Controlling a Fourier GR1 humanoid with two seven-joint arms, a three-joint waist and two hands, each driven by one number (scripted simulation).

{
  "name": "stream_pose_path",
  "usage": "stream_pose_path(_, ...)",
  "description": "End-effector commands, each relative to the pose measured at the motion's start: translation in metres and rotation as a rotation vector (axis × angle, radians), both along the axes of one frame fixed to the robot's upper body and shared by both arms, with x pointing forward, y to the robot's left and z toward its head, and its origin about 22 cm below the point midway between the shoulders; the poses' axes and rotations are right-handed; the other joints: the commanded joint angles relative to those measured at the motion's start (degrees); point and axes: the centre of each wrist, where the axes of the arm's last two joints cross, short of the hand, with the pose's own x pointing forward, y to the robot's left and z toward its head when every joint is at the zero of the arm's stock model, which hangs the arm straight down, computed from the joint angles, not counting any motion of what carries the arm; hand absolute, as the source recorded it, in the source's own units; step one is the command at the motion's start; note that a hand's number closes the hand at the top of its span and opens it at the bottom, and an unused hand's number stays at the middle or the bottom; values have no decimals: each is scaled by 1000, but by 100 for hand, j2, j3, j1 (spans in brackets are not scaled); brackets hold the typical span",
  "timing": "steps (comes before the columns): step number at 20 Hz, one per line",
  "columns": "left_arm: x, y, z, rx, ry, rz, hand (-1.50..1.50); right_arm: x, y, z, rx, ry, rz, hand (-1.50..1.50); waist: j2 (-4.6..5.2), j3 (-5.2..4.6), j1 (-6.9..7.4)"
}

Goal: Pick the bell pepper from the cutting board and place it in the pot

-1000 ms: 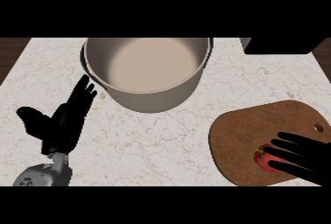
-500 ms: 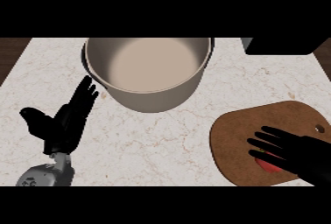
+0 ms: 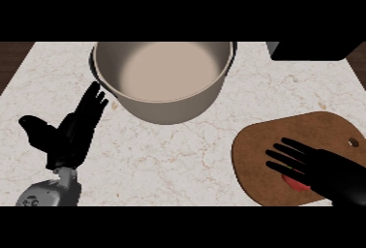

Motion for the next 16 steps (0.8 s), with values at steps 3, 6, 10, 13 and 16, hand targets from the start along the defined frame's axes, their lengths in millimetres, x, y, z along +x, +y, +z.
stream_pose_path(3,-6,0,12,7,1,1,0,-1,-3,-7,-57,-2,-7,-150,-4,0,-12)
stream_pose_path(6,-13,-4,1,2,8,5,0,8,18,-30,-76,10,-18,-150,-1,0,15)
stream_pose_path(10,-8,20,-19,2,-4,1,0,16,7,-20,-13,91,66,150,6,-3,14)
stream_pose_path(13,-11,8,-14,-10,14,4,0,11,3,-30,57,53,142,150,-1,0,-1)
stream_pose_path(16,-5,5,14,-4,0,-17,0,25,5,-29,81,41,130,150,-1,1,15)
